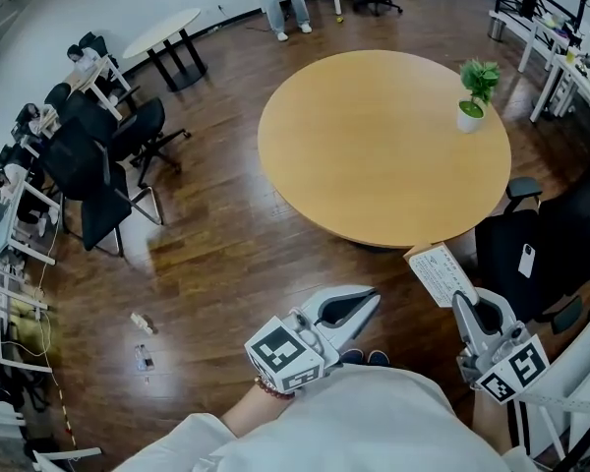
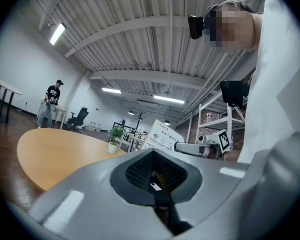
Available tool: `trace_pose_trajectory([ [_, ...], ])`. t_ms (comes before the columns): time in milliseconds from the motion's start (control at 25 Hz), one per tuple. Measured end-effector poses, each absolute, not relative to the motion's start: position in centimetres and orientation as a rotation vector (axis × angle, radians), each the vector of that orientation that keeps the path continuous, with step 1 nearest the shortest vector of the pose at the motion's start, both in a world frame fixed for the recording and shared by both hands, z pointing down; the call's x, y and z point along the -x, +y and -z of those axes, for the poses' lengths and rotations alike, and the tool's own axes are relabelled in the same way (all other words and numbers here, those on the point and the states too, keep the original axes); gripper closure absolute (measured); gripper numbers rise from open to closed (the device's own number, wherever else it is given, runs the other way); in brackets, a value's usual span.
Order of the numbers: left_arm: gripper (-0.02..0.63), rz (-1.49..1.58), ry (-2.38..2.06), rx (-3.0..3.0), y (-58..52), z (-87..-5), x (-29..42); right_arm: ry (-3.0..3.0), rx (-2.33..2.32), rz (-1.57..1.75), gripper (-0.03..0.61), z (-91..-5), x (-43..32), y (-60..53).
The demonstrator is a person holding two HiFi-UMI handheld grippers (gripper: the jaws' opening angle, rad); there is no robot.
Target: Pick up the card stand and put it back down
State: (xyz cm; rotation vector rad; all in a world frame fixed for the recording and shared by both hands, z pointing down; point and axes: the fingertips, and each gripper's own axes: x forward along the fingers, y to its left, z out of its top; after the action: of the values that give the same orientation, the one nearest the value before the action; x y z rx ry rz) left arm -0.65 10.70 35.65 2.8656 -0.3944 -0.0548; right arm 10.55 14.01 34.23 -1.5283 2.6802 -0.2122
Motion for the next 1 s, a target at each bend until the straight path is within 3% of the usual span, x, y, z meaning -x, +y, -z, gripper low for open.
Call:
trace_pose_trajectory([
  [480,0.614,0.031,-0.417,-2.835,7.2,-37.2,6.0,2.611,1.597,0.326,0.56,-35.5,-7.0,10.8],
  [1000,0.614,0.017,-0.542,-2.759,-0.9,-38.2,5.0,2.598,1.642,0.465,0.56,-39.4,-12.1,-1.3],
])
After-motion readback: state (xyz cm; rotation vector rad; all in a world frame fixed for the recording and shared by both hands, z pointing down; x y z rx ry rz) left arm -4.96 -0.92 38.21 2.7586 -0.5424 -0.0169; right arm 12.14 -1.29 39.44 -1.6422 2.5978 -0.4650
